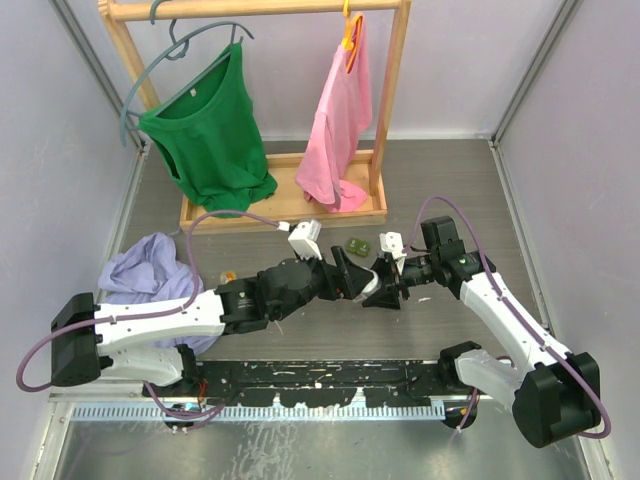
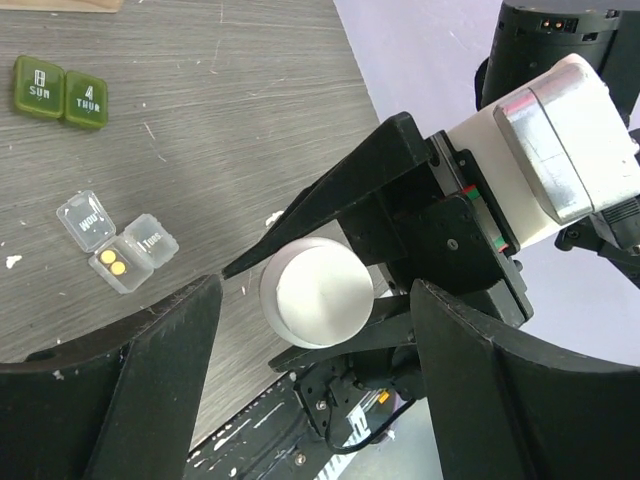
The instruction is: Sort the pills into containers
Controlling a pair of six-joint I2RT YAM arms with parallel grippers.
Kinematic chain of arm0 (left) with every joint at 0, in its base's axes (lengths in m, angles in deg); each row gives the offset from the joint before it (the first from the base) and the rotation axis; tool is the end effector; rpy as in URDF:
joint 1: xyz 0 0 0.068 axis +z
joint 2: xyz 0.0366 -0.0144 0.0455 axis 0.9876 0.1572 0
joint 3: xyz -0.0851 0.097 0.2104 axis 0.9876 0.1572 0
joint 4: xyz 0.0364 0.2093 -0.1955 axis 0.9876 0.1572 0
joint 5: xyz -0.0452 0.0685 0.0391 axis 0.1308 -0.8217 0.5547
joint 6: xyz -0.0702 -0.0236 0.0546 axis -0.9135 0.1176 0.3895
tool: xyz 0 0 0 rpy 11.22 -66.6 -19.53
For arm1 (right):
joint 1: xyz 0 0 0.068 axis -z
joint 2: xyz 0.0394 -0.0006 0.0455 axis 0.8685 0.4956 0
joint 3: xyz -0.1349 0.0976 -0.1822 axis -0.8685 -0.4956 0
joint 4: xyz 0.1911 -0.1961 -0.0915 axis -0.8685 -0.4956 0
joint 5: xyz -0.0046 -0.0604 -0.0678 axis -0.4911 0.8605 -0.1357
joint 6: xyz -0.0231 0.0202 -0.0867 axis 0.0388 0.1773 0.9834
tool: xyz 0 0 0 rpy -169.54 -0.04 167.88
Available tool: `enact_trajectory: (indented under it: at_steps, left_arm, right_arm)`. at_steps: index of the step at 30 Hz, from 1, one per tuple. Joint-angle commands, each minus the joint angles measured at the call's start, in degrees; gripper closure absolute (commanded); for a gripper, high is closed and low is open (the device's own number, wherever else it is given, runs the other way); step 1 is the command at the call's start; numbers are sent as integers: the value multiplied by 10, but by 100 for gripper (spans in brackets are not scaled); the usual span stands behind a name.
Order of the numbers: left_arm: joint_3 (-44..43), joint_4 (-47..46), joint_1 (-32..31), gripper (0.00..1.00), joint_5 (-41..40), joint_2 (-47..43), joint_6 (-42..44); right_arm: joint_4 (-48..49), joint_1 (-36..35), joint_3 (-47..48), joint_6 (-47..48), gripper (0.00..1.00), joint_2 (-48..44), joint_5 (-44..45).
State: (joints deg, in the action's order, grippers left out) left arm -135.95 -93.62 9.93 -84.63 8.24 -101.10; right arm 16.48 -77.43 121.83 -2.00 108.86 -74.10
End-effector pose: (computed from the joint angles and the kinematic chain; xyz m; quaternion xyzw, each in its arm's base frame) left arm 0.1486 -0.3348 0.2591 0.0047 0.7870 -0.4544 0.4174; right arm 0.2066 0.1433 0.2018 -0.5671 0.5772 0.4388 0.3908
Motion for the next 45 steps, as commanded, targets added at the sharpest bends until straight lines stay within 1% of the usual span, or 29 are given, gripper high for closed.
enact_trajectory:
  at_steps: [1, 9, 15, 17, 22, 26, 29, 31, 33, 34, 37, 38, 41, 43, 45]
  left_arm:
    - [-30, 17, -6, 23, -33, 11, 16]
    - [-49, 31, -8, 35, -26, 15, 29]
    - [-47, 29, -8, 47, -13, 32, 42]
    - [-45, 28, -8, 49, -7, 31, 46]
    - [-40, 24, -8, 50, 4, 32, 53]
    - [-33, 15, -8, 58, 12, 28, 68]
    - [-19, -4, -7, 67, 23, 24, 90]
    - [-5, -40, -7, 71, 43, 23, 122]
    - [28, -103, -6, 72, 85, 9, 177]
    - [47, -149, -6, 72, 121, 2, 213]
    - [105, -276, -6, 81, 244, -7, 342]
    - [118, -295, -6, 82, 266, -9, 371]
    - [132, -297, 3, 85, 311, -14, 433]
    - [136, -299, 8, 85, 335, -13, 451]
    - [137, -303, 13, 85, 338, -13, 456]
  right_arm:
    - [11, -2, 24, 9, 84, -9, -6]
    - [11, -2, 24, 9, 85, -9, -4]
    - [12, -2, 24, 8, 84, -9, -6]
    - [12, -2, 24, 7, 84, -9, -6]
    - [12, -2, 23, 7, 84, -9, -6]
    - [12, -2, 23, 6, 85, -9, -6]
    - [12, -2, 24, 5, 85, -9, -9]
    - [12, -2, 23, 5, 85, -9, -11]
    - [12, -2, 23, 4, 85, -9, -15]
    - [13, -2, 23, 4, 85, -9, -16]
    - [12, -2, 22, 4, 85, -10, -21]
    - [11, -2, 22, 5, 85, -10, -24]
    - [9, -2, 21, 8, 85, -10, -29]
    - [9, -2, 21, 8, 85, -10, -30]
    - [8, -2, 22, 9, 85, -10, -30]
